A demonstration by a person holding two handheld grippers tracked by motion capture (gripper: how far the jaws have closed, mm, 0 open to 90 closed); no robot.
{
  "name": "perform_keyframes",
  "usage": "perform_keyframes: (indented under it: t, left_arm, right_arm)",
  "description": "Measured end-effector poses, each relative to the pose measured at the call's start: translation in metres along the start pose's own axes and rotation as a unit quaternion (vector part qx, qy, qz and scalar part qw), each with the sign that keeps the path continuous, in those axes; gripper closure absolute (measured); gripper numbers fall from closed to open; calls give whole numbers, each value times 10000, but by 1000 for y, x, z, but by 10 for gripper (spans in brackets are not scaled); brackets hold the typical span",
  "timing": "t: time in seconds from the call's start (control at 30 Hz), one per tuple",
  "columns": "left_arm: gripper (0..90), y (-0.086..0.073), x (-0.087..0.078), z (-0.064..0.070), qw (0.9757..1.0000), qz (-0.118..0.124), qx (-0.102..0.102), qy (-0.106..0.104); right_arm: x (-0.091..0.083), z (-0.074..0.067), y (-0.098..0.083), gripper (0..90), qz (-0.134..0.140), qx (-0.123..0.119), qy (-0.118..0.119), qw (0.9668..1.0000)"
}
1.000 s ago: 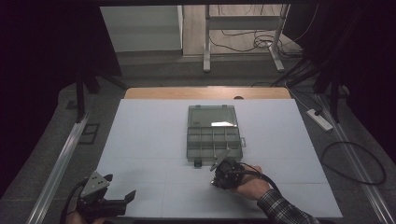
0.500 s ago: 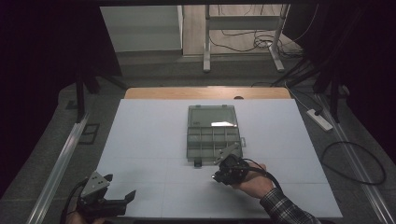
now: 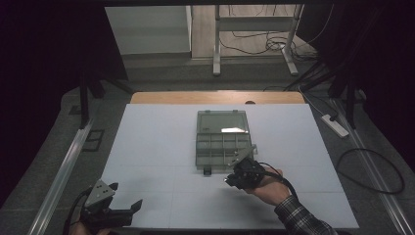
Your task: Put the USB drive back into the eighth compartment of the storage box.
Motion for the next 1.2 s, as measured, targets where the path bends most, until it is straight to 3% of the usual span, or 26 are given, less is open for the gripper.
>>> perform_keyframes:
  t: [1.2]
  left_arm:
    - [48, 0, 1, 0, 10000, -33, -12, 26]
  right_arm:
    - [-13, 48, 3, 790, 294, 550, -481, 9969]
Point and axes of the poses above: each handheld gripper's, and its own axes: x roughly forward along the jaws, y roughly out of its top, z roughly to its right, the point moved 7 cm from there along x, roughly forward along the jaws, and after that the axes turned 9 degrees about -y, right-handed, at the moved point
